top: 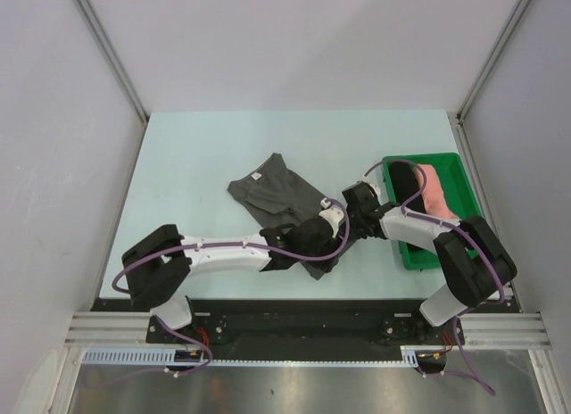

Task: Roll the t-shirts
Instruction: Roll the T-shirt to the center of the board.

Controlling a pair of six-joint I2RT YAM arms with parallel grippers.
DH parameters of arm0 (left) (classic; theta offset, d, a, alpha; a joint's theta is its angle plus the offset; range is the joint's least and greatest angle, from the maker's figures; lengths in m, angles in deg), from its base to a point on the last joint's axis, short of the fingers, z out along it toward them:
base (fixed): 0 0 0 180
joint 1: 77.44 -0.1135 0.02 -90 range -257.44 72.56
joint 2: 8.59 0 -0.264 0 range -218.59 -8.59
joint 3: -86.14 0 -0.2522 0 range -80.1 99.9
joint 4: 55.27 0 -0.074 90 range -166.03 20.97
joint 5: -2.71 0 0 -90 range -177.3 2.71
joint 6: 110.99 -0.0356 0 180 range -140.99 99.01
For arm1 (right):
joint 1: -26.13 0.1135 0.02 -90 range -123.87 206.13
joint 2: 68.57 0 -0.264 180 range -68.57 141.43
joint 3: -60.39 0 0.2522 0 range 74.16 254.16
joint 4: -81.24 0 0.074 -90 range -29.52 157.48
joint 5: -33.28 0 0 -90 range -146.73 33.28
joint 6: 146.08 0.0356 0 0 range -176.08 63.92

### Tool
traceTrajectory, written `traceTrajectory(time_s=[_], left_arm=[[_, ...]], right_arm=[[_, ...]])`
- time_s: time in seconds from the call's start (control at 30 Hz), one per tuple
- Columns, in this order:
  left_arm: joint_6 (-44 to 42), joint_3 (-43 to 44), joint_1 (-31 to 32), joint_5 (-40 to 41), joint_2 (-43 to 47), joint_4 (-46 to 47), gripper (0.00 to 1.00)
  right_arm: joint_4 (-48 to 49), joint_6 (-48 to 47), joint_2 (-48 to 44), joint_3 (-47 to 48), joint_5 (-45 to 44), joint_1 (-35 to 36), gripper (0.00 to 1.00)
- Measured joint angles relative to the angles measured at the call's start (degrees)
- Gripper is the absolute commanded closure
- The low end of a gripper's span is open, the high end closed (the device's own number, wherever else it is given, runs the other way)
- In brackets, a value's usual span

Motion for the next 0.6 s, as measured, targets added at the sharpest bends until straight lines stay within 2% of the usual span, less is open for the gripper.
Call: traceTrajectory(time_s=[0.47, 0.6], left_arm=[[-0.31, -4.87, 0.0, 1.29, -2.6, 7.48, 0.44], [-0.17, -5.88, 0.0, 1.27, -3.37, 8.79, 0.51]], right_arm=[[0.0, 0.0, 0.02, 0.0, 0.28, -0.11, 0.89], [-0.02, 0.0, 0.0, 0.02, 0.37, -0.2, 0.87]])
